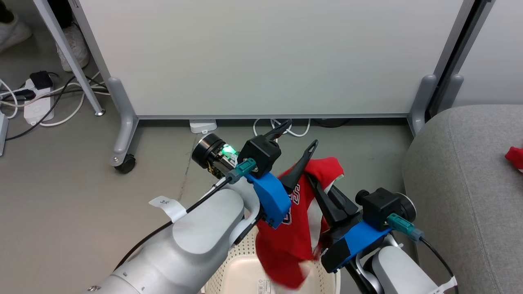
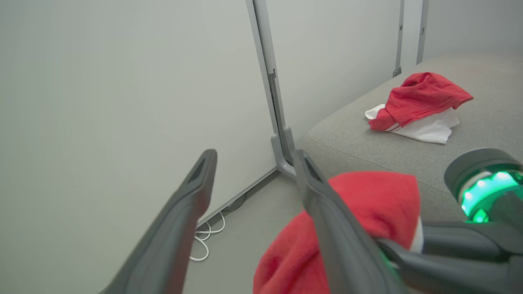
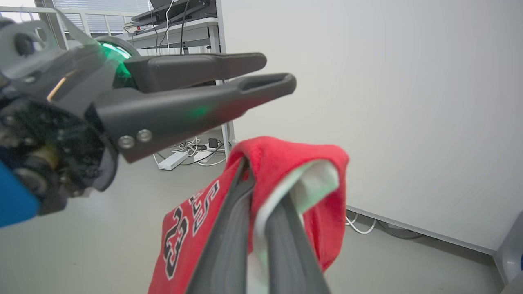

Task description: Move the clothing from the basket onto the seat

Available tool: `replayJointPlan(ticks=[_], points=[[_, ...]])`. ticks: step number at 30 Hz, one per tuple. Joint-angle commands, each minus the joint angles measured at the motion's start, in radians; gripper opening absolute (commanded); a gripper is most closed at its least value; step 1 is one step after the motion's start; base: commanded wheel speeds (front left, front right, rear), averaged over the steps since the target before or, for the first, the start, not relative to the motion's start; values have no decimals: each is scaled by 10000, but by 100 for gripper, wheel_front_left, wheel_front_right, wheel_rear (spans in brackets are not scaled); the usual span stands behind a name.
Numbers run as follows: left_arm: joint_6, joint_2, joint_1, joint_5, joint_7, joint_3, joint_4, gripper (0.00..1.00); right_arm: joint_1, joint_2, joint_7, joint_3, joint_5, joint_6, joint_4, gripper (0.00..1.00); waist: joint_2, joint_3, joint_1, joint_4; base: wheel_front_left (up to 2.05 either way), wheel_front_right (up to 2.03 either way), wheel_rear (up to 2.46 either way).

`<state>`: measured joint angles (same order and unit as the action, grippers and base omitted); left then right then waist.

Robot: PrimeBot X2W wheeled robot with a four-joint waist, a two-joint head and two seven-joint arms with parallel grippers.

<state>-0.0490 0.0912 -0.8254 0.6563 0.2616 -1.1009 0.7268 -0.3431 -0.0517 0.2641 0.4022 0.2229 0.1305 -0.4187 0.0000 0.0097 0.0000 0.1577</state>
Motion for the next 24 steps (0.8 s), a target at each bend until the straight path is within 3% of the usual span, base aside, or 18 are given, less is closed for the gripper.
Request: replayJointPlan(ticks=[1,14,24], points=[[52,46,-29,-61,42,39,-39,100,66,23,4,-35,21,5,62,0,0,23,0,4,0,0,0],[117,111,-144,-126,45,133,-182,100,-113,21,4,-255,-18,5,143,0,0,316,0,-144,0,0,0],[279,226,-108,-262,47,365,-550,100,-416,18,3,-969,-352,5,520,0,0,978,0,-732,0,0,0]])
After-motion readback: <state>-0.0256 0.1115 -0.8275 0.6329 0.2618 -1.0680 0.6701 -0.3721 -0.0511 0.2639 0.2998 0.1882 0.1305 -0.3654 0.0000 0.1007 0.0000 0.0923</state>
